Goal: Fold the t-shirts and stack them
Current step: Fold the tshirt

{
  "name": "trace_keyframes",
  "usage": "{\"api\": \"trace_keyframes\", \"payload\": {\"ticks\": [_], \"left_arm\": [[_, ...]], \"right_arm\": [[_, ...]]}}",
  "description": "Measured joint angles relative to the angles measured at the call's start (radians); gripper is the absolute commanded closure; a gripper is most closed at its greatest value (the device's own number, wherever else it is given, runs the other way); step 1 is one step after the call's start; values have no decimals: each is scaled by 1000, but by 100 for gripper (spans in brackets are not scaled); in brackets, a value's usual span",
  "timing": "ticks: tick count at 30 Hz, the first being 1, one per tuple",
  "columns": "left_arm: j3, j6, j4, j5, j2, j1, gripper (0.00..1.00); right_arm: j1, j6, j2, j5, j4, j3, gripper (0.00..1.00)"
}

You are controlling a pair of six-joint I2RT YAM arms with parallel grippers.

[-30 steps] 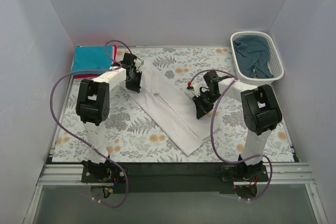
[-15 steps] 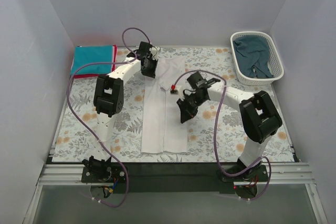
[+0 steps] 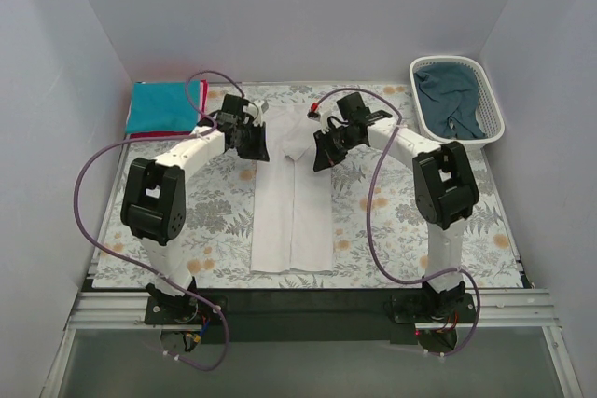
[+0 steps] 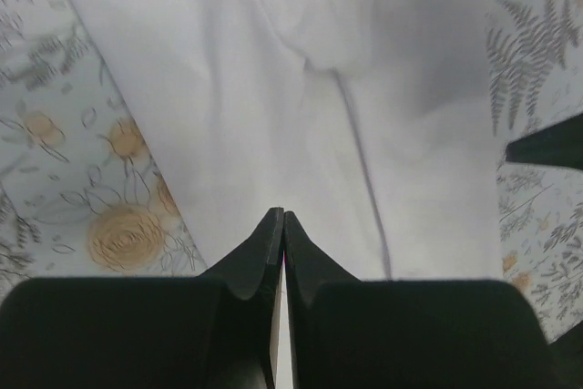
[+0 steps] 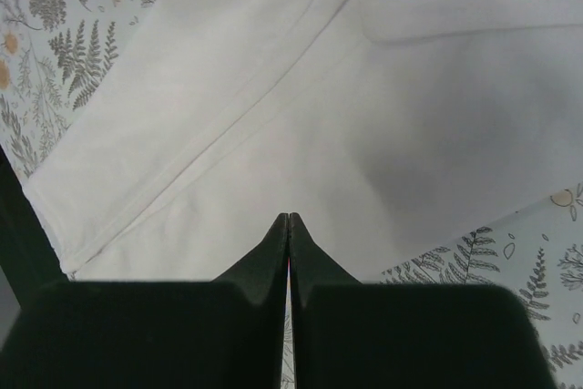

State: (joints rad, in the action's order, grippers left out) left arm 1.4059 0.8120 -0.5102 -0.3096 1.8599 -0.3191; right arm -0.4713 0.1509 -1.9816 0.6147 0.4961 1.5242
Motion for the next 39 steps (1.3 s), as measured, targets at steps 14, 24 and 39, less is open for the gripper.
{"api": "trace_keyframes", "payload": {"ticks": [14, 24, 39], "left_arm": [[-211, 45, 43, -75, 53, 2, 100], [-34, 59, 73, -154, 201, 37, 100], [-117, -88, 35, -172, -76, 96, 32]], "right_arm": [[20, -123, -191, 24, -111, -8, 99], [99, -129, -315, 40, -141, 176, 99], [119, 0, -158, -43, -29, 260, 2]]}}
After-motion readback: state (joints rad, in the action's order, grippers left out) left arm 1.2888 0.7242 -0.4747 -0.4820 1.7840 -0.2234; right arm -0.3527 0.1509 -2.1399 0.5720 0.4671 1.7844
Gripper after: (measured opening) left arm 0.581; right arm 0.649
